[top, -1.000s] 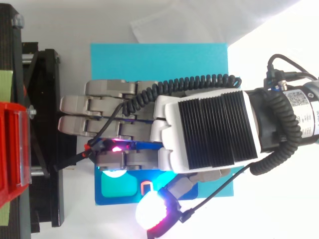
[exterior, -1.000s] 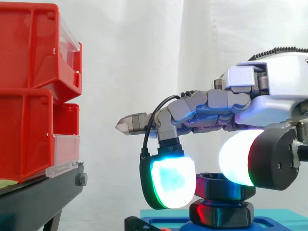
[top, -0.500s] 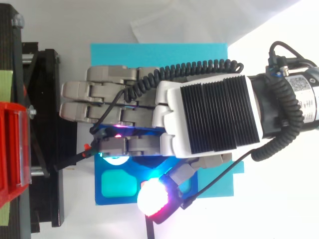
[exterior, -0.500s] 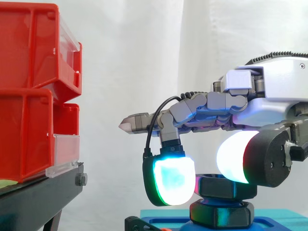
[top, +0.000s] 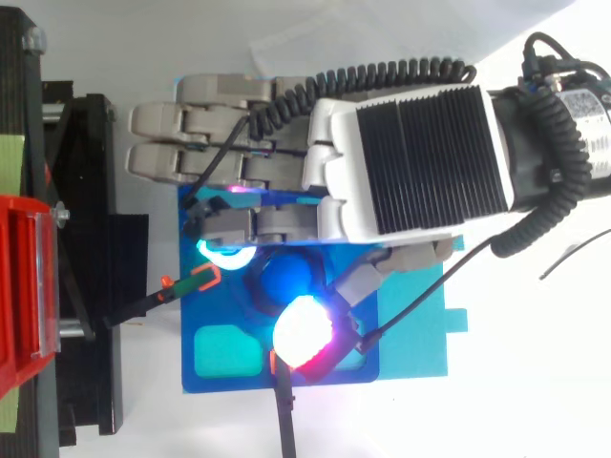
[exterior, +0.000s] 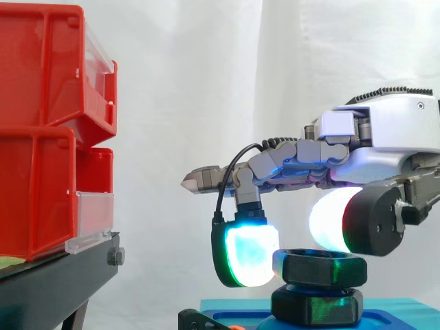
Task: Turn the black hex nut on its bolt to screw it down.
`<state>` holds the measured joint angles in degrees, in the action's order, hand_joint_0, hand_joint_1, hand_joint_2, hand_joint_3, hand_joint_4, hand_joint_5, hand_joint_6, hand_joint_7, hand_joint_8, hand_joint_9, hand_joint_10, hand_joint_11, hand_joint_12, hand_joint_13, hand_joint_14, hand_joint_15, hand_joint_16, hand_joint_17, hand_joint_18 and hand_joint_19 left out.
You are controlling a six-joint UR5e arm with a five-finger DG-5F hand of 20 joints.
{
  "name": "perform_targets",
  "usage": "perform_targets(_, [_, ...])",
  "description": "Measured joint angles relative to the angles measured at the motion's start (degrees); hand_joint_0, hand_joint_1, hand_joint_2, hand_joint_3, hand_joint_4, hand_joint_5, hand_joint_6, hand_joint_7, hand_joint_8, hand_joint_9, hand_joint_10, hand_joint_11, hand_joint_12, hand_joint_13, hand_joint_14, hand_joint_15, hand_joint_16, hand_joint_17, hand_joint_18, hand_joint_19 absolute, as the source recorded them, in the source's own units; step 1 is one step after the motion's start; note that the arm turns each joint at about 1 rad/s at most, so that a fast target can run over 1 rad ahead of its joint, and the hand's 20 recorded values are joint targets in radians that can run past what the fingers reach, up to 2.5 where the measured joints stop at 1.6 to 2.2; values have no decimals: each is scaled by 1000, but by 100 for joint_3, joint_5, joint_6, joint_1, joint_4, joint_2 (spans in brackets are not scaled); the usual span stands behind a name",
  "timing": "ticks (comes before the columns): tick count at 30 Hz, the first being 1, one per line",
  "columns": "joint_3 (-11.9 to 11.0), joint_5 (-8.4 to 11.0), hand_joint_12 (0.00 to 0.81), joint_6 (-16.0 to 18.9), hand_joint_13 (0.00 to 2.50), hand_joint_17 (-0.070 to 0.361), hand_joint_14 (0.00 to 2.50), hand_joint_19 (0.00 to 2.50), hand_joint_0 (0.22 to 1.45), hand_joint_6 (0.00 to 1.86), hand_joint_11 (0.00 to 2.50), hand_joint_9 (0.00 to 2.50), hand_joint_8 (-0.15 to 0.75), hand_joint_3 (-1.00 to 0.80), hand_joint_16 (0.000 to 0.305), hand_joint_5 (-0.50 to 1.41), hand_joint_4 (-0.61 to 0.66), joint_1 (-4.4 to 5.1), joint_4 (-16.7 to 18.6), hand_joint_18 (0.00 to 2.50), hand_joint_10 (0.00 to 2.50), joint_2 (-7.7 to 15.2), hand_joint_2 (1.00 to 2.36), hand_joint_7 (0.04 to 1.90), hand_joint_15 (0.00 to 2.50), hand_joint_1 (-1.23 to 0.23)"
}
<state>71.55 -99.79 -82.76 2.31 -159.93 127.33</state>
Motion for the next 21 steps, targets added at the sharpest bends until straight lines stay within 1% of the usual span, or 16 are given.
perform_targets(4, [-1,-146,343,-3,0,137,0,27,477,630,0,0,247,-500,61,-183,228,-104,12,0,0,-2,1000,1168,0,-271])
perform_targets(6, [-2,-213,344,-3,0,137,0,33,477,629,0,0,247,-500,61,-183,228,-139,21,0,0,-3,1000,1169,0,-269])
perform_targets(8, [-4,-252,343,-6,0,137,0,26,477,621,0,0,247,-500,61,-183,230,-150,43,0,0,-2,1000,1181,0,-268])
perform_targets(12, [-29,-284,343,-24,0,137,0,26,476,616,0,0,248,-500,61,-183,228,-121,157,0,0,-2,1000,1184,0,-267])
perform_targets(15, [-66,-274,344,-68,0,137,0,27,475,616,0,0,248,-500,61,-182,229,-77,253,0,0,-2,1000,1175,0,-266])
perform_targets(19, [-87,-233,344,-173,0,138,0,26,475,612,0,0,248,-500,61,-182,229,-3,416,0,0,29,1000,1182,0,-265])
perform_targets(21, [-90,-185,344,-223,0,138,0,32,475,611,0,0,247,-500,61,-182,232,51,545,0,0,71,1000,1188,0,-265])
